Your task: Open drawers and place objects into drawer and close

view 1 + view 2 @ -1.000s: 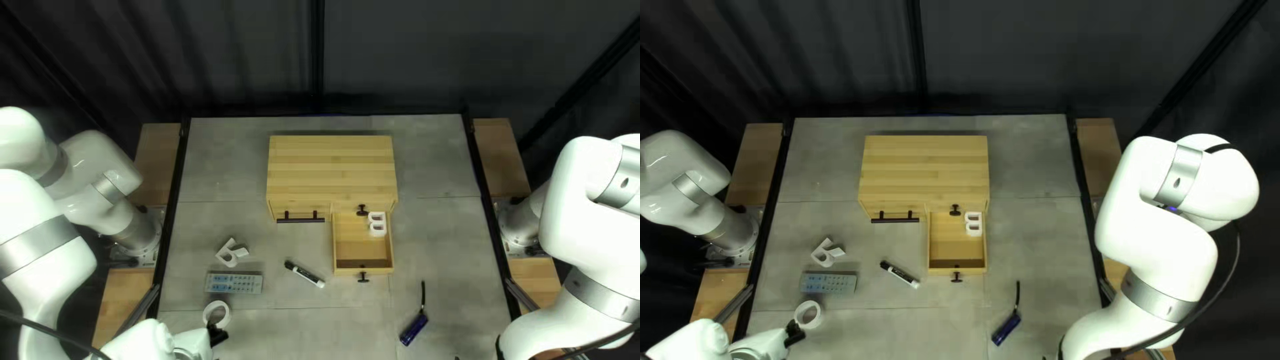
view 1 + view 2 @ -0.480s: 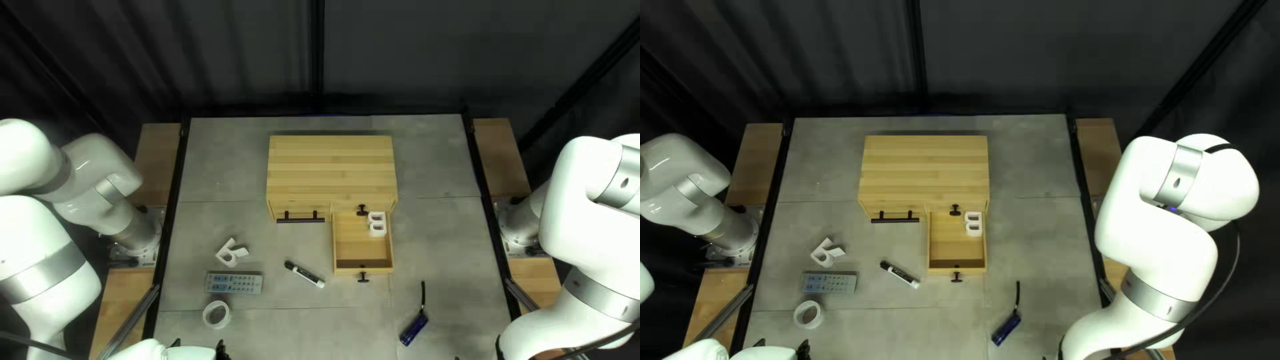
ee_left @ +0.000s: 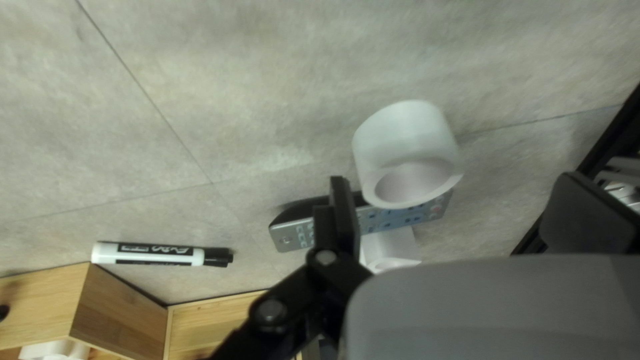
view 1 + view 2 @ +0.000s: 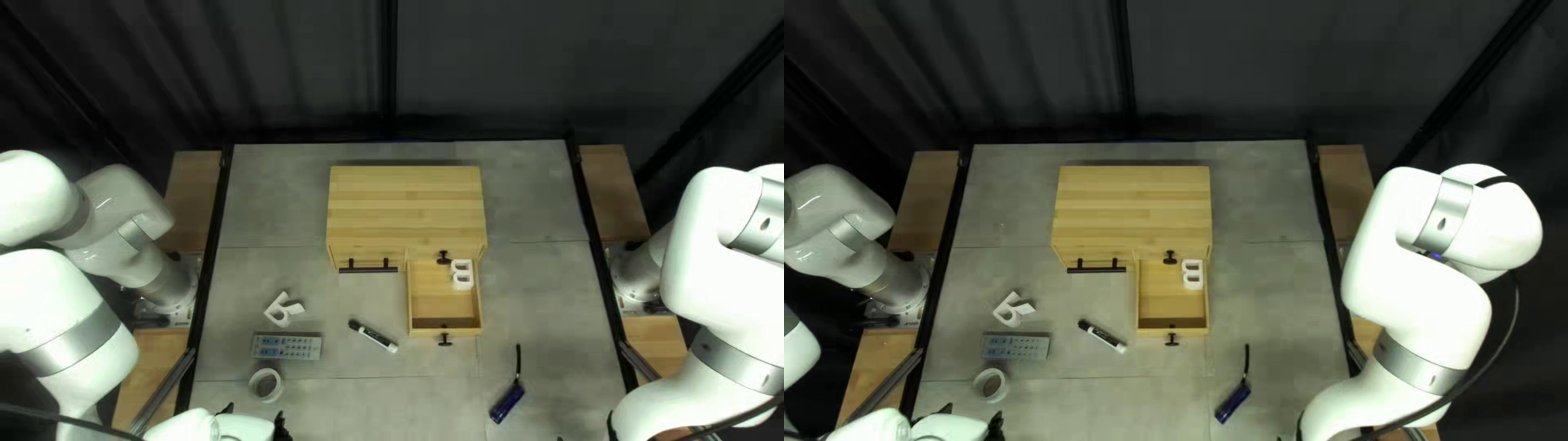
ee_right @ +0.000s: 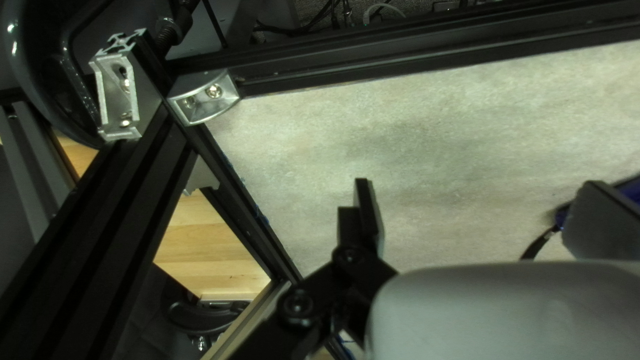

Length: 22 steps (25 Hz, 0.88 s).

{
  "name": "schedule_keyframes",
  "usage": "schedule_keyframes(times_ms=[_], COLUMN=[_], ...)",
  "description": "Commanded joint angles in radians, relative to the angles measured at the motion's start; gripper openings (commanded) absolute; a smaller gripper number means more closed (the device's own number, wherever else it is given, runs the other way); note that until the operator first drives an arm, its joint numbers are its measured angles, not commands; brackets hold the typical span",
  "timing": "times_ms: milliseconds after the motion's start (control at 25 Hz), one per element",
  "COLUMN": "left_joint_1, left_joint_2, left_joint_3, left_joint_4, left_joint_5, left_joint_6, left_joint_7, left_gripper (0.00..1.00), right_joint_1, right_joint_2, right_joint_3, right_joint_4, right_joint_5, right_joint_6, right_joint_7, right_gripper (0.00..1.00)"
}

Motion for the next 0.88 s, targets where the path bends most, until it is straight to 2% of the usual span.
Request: schedule_keyframes(times_ms=[40, 560, 880], left_joint_1=[0.001, 0.014, 0.009], left_joint_2=[0.021, -0.020, -0.014], left_joint_3=[-0.003, 0.007, 0.006], left_joint_4=[-0.005, -0.129, -0.165], left_joint_5=[0.007, 0.017, 0.027], left_joint_6=[-0.024, -0.110, -0.170], left_joint_7=[0.027, 0.015, -0.023], left_gripper=[1.00, 1.00, 1.00], right_joint_1=[0.000, 0.000, 0.000], right_joint_2=[0.000, 0.000, 0.000], right_joint_3=[0.000, 0.000, 0.000], right_joint_4=[0.000, 0.000, 0.000], right_joint_5=[0.000, 0.000, 0.000], right_joint_6=[0.000, 0.000, 0.000], right_joint_7=[0.000, 0.000, 0.000], right_gripper=[1.00, 1.00, 1.00])
